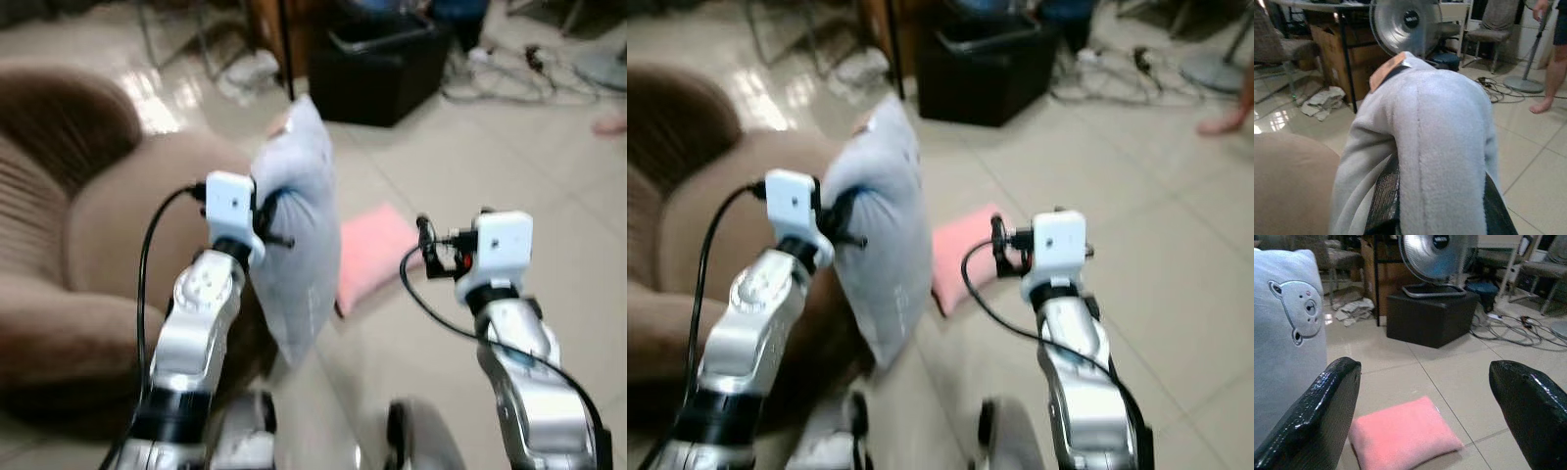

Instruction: Move the pillow to the sofa from floor

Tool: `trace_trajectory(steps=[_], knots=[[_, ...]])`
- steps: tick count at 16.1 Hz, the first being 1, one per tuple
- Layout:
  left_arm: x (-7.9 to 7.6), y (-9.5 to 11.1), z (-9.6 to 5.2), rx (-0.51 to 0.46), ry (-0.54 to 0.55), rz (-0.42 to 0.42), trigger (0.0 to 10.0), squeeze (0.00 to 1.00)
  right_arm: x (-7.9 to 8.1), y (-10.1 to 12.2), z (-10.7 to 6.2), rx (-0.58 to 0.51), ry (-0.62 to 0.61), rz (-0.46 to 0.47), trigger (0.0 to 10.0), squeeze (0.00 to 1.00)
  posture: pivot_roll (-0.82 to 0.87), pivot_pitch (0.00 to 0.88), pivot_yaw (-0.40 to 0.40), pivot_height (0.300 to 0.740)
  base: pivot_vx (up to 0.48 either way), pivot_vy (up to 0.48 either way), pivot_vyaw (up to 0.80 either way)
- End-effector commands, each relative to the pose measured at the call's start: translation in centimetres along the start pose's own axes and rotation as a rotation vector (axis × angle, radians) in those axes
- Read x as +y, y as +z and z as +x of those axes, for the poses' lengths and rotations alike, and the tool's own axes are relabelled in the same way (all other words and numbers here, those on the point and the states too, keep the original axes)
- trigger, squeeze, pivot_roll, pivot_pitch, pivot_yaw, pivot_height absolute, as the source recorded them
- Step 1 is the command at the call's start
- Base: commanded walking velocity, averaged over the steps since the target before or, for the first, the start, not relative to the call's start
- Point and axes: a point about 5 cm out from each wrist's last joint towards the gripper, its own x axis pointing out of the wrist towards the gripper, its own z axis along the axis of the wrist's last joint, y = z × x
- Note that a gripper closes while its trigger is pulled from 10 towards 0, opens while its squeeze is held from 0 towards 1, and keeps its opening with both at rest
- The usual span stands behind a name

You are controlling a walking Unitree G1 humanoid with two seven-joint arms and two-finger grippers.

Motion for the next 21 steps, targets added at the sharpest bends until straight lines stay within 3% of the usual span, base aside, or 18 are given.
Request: trace_trajectory(steps=[1, 7, 13, 21], knots=[[0.1, 1.2, -0.3, -0.066, -0.008, 0.019, 10.0, 0.0, 0.3, 0.0, -0.2, 0.003, 0.015, -0.002, 10.0, 0.0, -0.07, 0.028, 0.056, 0.72, 0.0, 0.0, 0.0], [-0.5, 1.5, -0.2, -0.085, -0.06, 0.023, 10.0, 0.0, -0.5, -0.6, -0.8, 0.024, 0.016, -0.035, 10.0, 0.0, -0.07, 0.015, 0.059, 0.74, 0.0, 0.0, 0.0], [-0.4, 1.6, 0.1, -0.086, -0.064, 0.012, 10.0, 0.0, -0.3, -1.5, -0.9, 0.07, 0.031, -0.13, 10.0, 0.0, -0.07, 0.022, 0.062, 0.74, 0.335, 0.0, 0.0], [-0.4, 1.3, 0.1, -0.068, -0.056, 0.026, 10.0, 0.0, 0.5, -2.0, -1.4, 0.085, 0.107, -0.156, 10.0, 0.0, -0.06, 0.029, 0.061, 0.74, 0.347, 0.0, 0.8]])
